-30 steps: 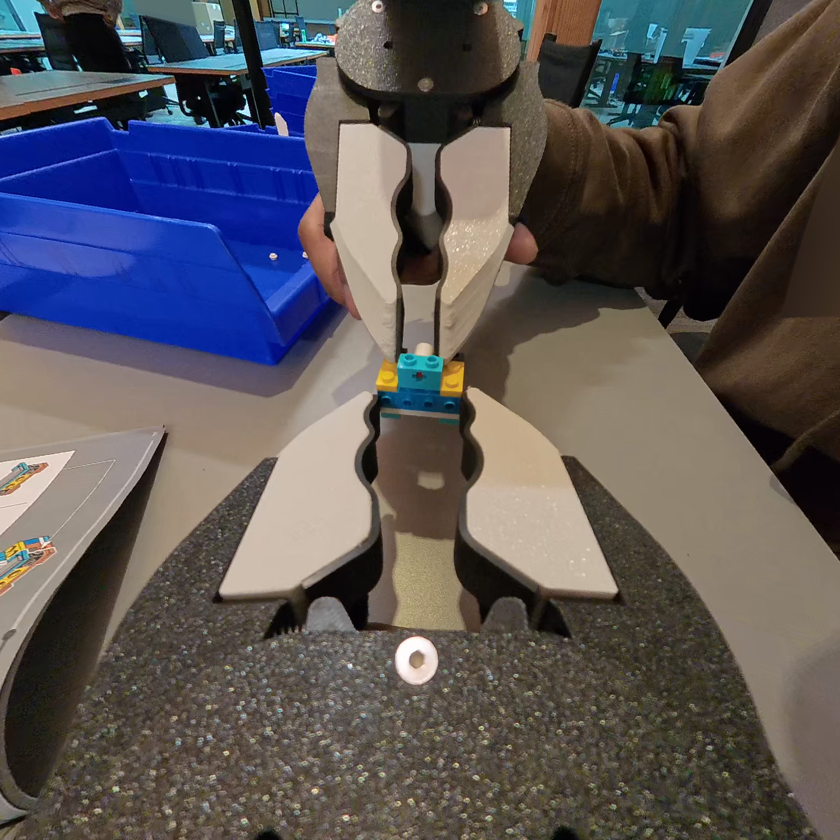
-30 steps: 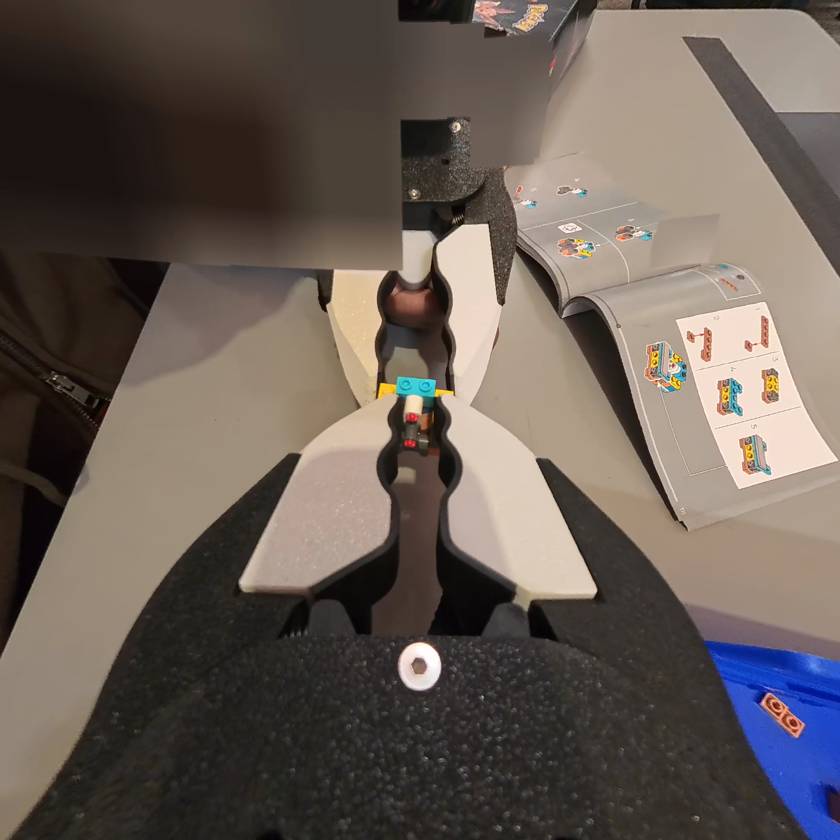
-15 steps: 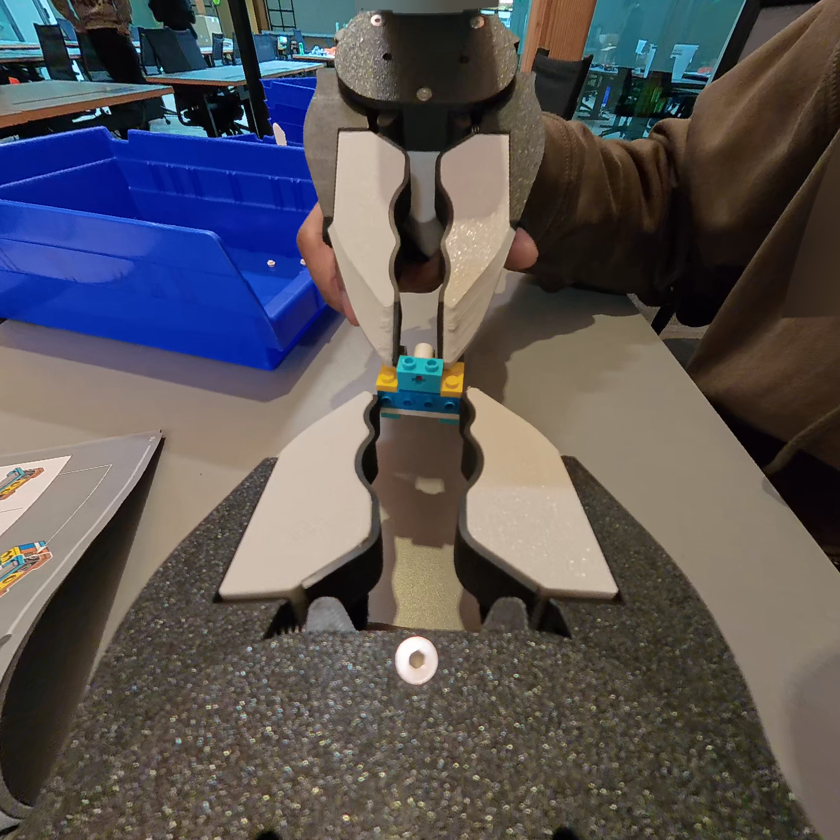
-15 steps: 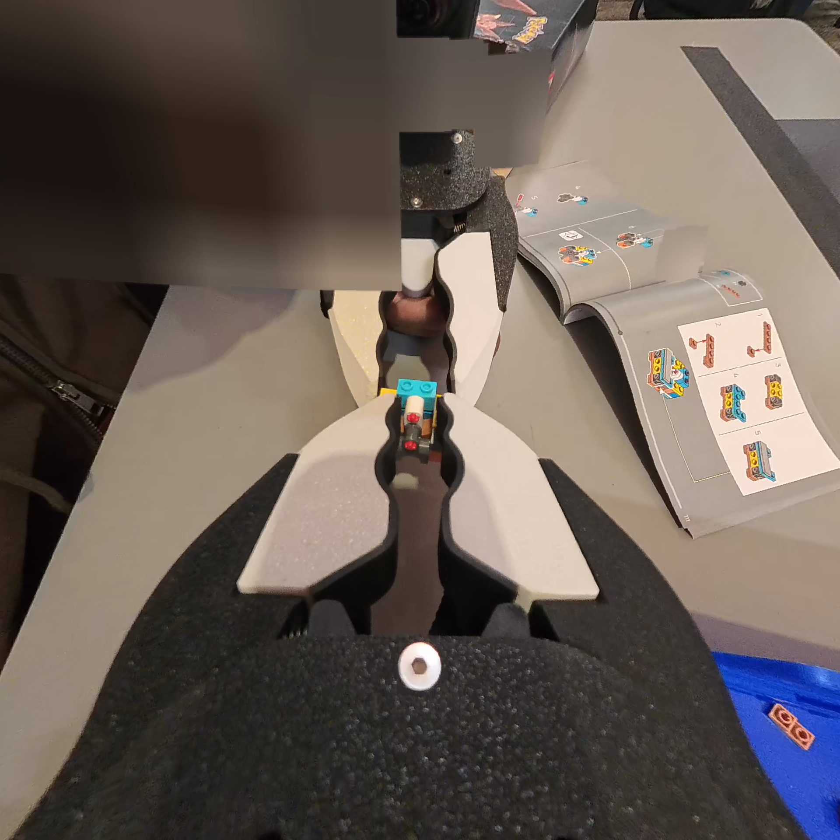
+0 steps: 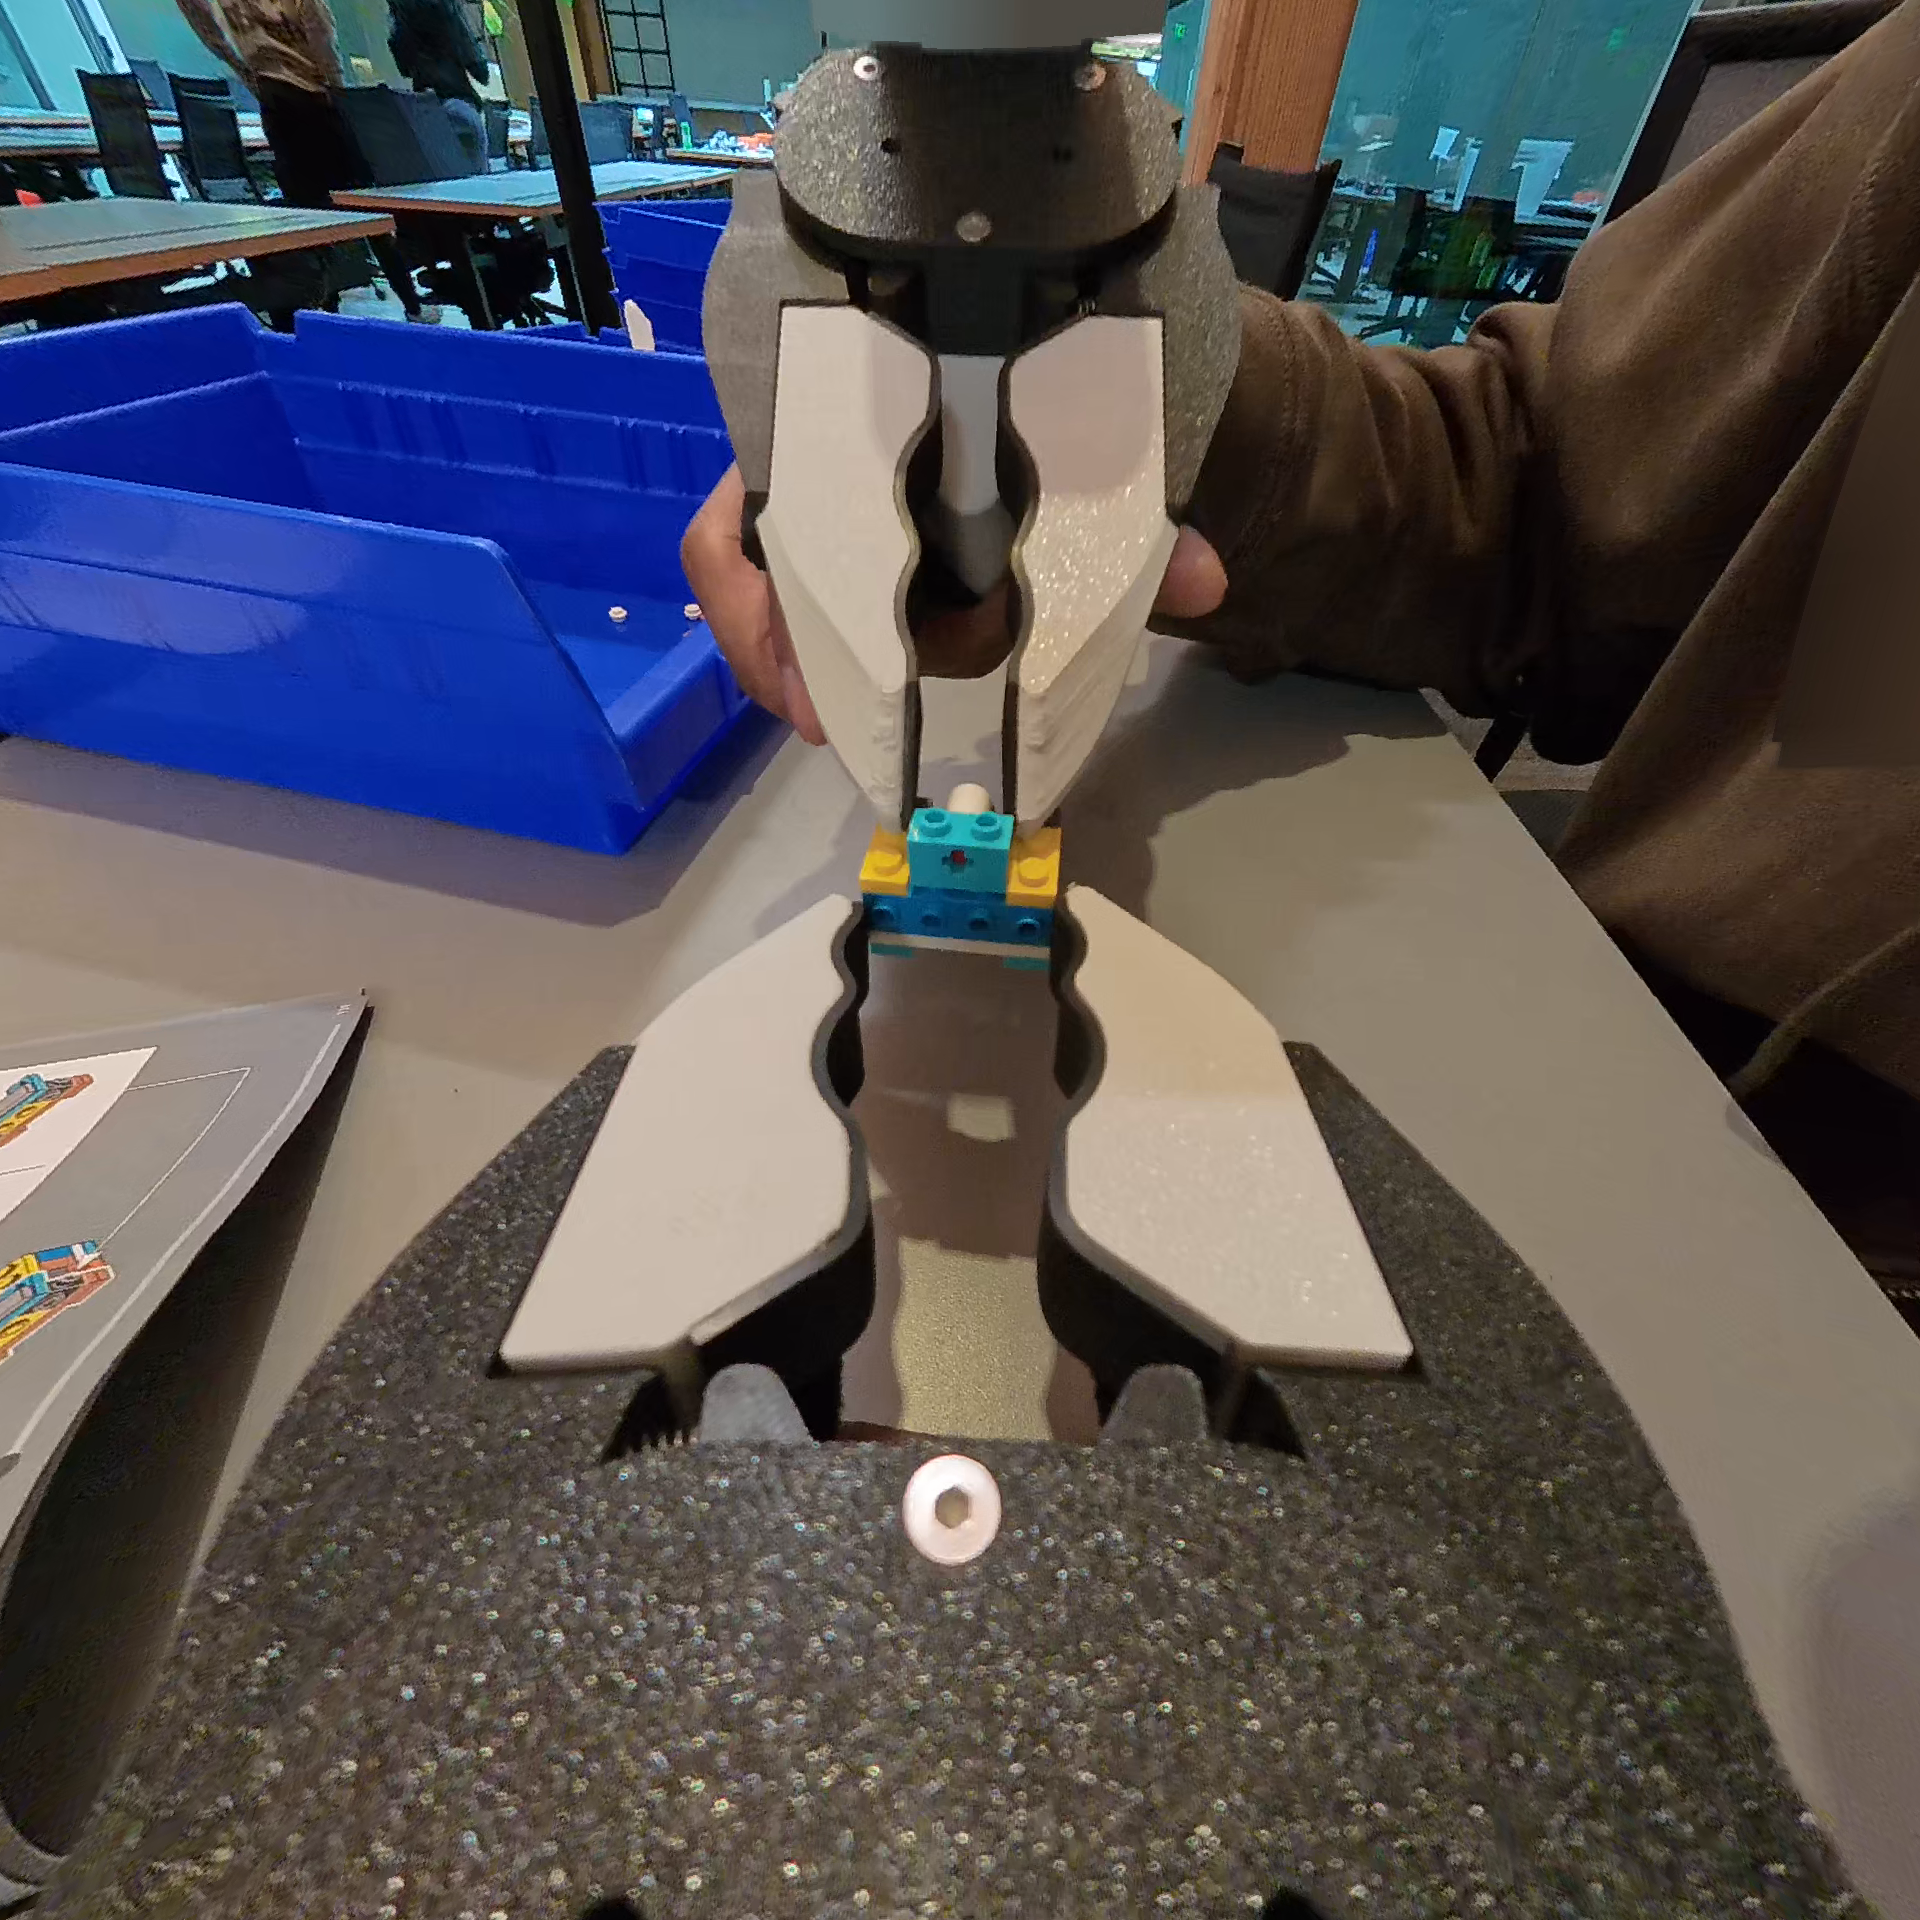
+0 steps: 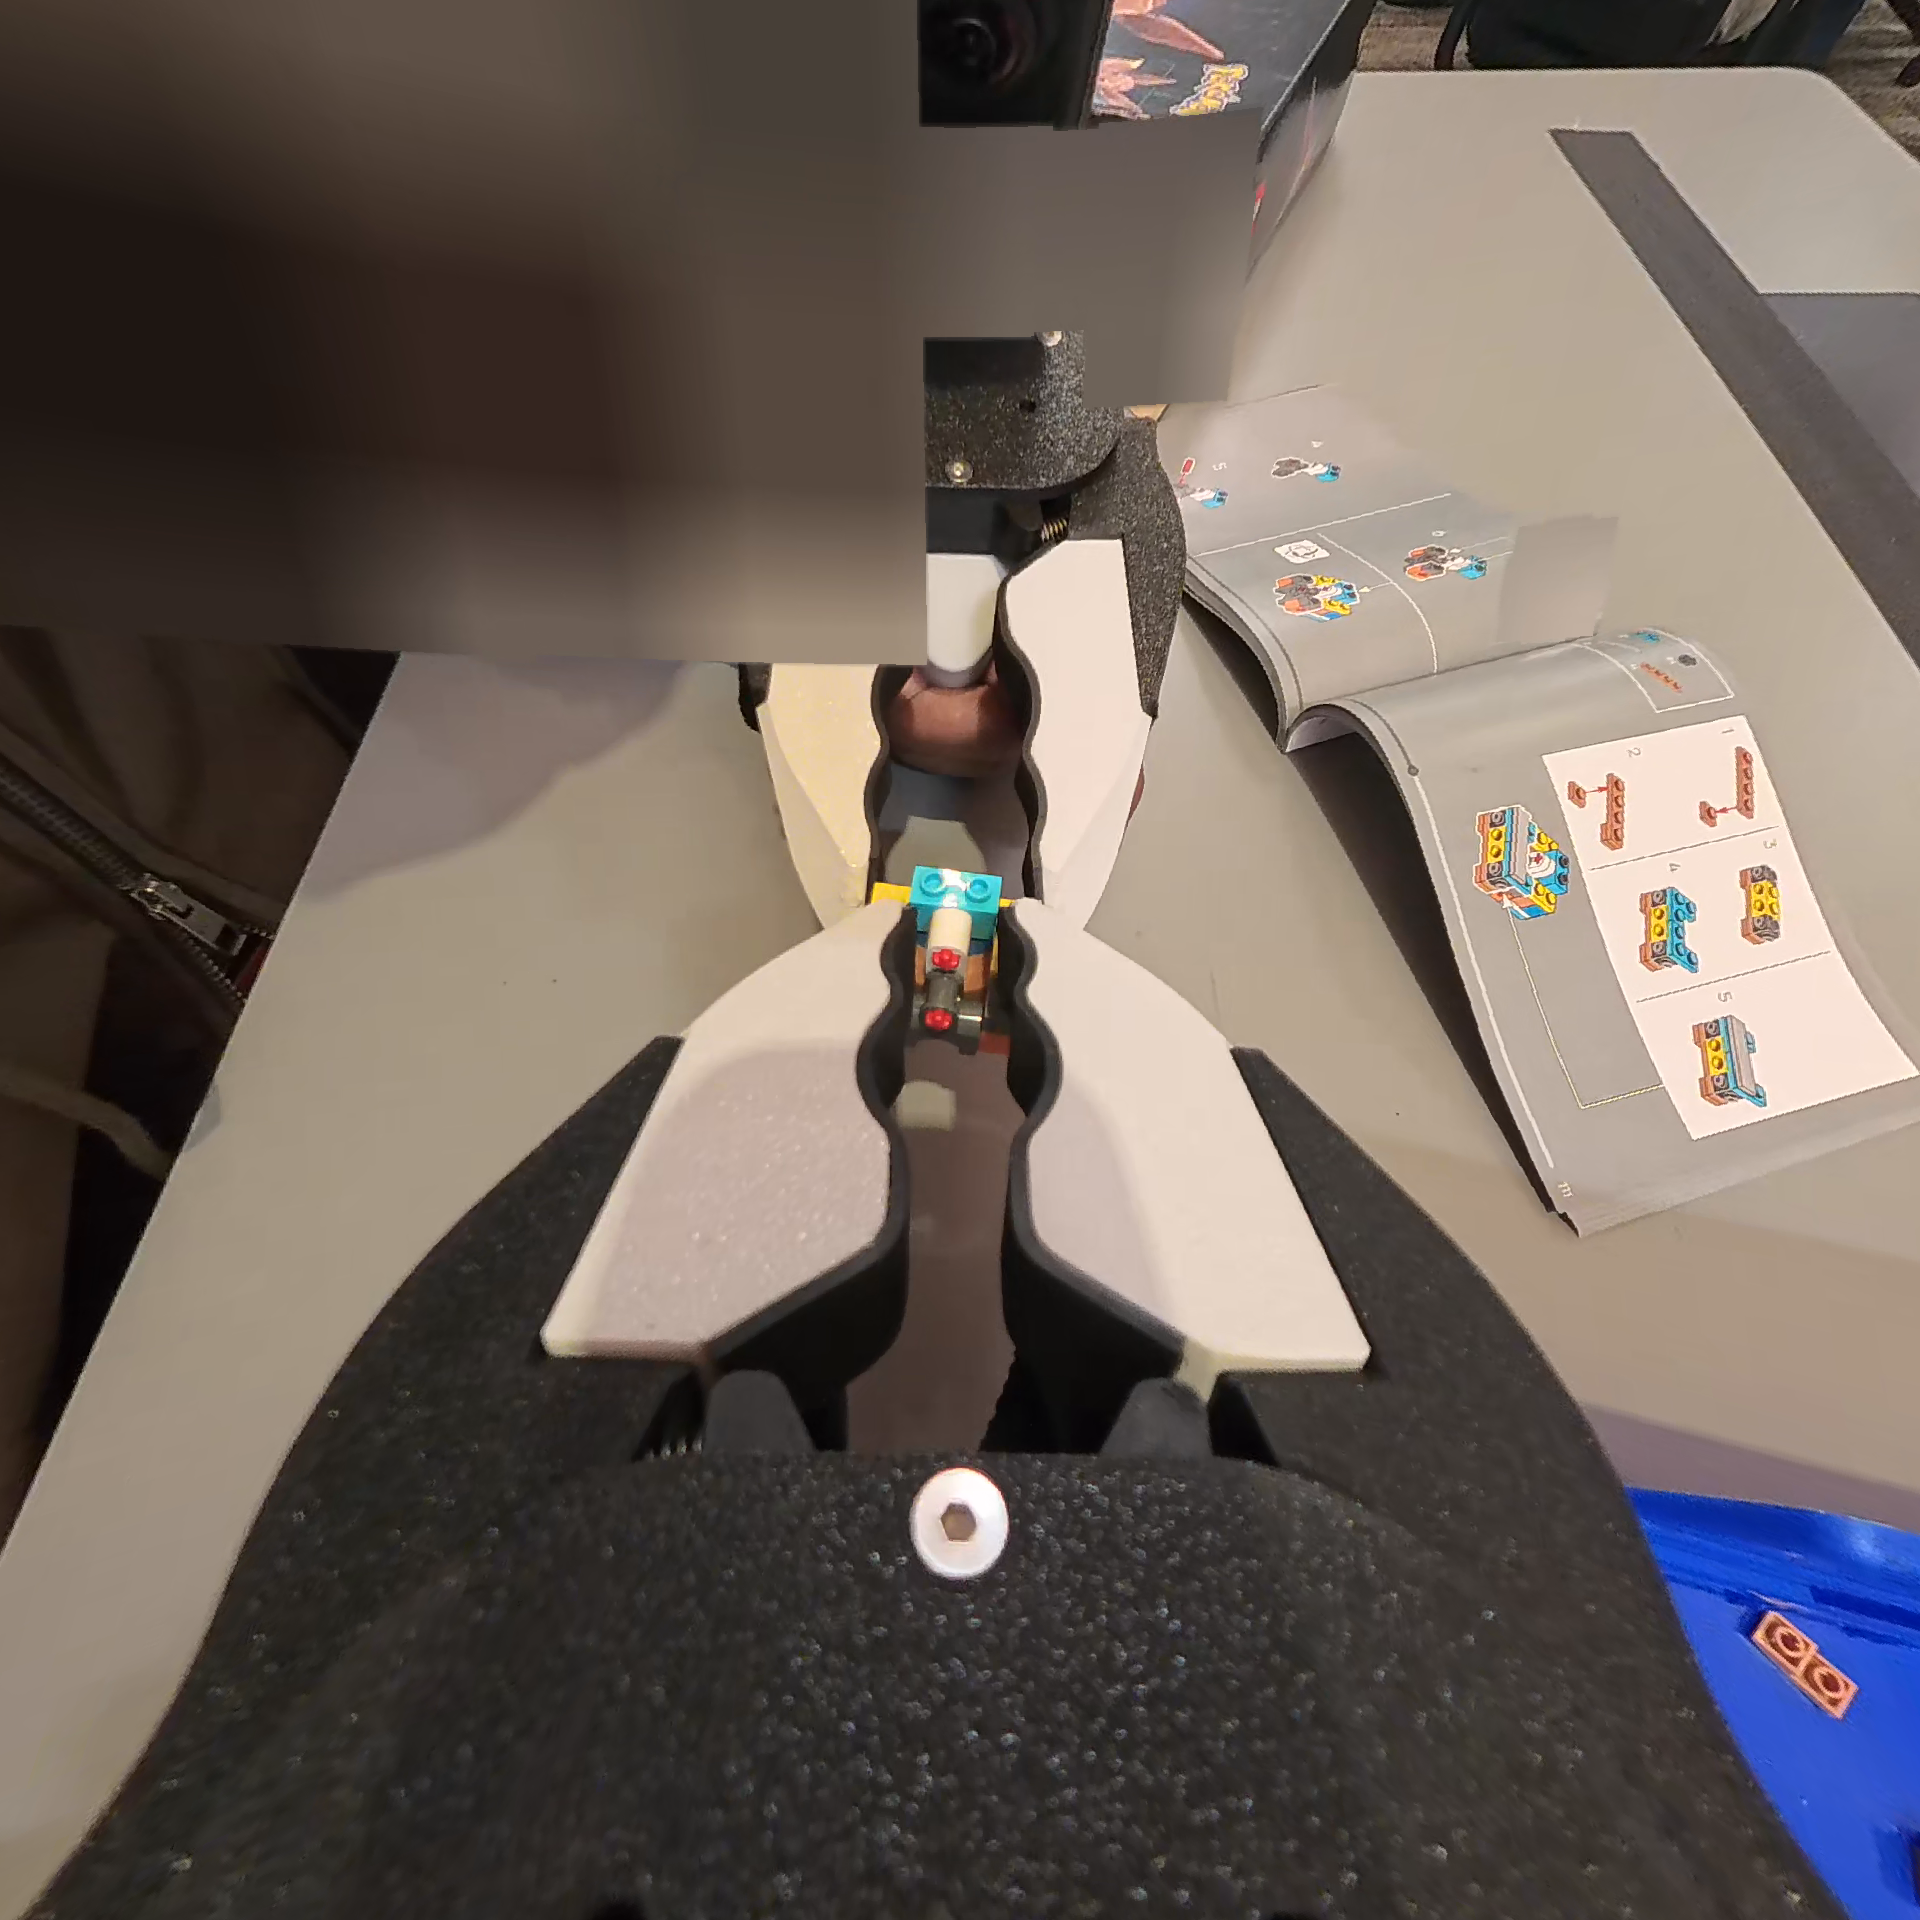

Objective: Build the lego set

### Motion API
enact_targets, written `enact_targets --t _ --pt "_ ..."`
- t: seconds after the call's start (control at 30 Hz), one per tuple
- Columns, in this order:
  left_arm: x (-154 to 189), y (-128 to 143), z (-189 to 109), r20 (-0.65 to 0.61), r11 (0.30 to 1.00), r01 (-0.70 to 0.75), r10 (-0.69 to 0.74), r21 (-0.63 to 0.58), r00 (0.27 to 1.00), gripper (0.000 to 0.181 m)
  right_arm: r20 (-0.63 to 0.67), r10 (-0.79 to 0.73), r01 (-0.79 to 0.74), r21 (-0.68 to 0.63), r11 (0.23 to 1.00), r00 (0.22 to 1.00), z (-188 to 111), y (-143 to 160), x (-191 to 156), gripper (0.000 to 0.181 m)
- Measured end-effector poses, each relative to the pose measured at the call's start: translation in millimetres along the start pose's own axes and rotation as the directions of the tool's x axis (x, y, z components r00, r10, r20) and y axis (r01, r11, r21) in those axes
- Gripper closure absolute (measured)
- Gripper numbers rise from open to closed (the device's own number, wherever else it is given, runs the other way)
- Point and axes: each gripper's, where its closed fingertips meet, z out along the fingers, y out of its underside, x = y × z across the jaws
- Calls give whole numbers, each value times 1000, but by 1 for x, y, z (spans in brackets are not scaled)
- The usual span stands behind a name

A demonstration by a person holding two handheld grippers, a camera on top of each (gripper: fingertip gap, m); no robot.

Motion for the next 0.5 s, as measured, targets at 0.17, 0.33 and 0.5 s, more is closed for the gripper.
enact_targets --t 0.17,0.33,0.5 --pt "0 -3 -2 -7 1000 14 -14 25 1000 148 3 11 -11 11 1000 1000 1 -3 1 167" --pt "-2 -12 -5 -18 995 48 -46 92 999 148 1 12 -12 16 1000 1000 0 -12 3 167" --pt "-4 -28 -12 -23 970 84 -81 228 996 148 -4 -5 5 5 1000 1000 -3 -29 6 167"
